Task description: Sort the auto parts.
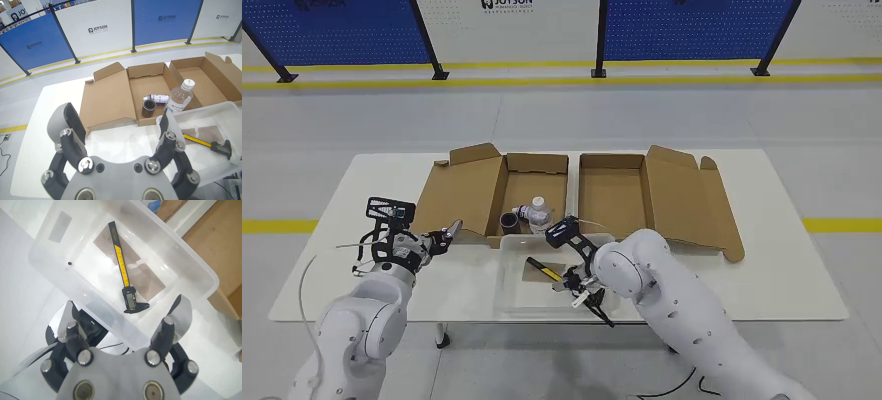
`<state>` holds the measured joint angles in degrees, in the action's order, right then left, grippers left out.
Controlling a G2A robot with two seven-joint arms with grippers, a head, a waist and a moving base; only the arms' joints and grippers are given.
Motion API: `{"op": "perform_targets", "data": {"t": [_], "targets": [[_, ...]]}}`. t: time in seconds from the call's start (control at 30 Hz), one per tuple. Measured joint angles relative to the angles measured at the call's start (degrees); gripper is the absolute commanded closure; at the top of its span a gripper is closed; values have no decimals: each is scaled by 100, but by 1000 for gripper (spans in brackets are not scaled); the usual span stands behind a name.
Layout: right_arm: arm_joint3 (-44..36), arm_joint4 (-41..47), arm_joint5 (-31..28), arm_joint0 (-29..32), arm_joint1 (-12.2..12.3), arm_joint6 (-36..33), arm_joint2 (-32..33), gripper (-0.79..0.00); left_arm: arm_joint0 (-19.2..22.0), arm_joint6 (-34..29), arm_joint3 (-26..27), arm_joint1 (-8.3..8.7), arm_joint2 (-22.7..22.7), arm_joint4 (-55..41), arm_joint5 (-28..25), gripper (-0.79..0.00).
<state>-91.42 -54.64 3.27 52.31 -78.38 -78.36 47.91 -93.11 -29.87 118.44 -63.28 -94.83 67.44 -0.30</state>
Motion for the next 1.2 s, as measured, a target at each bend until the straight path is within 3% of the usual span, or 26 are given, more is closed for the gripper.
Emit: {"op": "perform_targets", "data": {"t": [0.17,0.7,0.87,1.1,1.2], "targets": [[323,158,-533,-123,53,-7,237,-785,0,0,0,0,0,0,0,-785],[301,90,-591,-71,61,128,222,-785,0,0,0,0,0,0,0,-785],[318,-22,-707,-112,8,161,-102,-785,0,0,0,0,0,0,0,-785],[689,-177,-312,-329,-176,147,-684,-785,0,0,0,0,0,0,0,-785],[904,-185,-180,-411,-235,125,-800,-650,0,0,0,0,0,0,0,-785]]}}
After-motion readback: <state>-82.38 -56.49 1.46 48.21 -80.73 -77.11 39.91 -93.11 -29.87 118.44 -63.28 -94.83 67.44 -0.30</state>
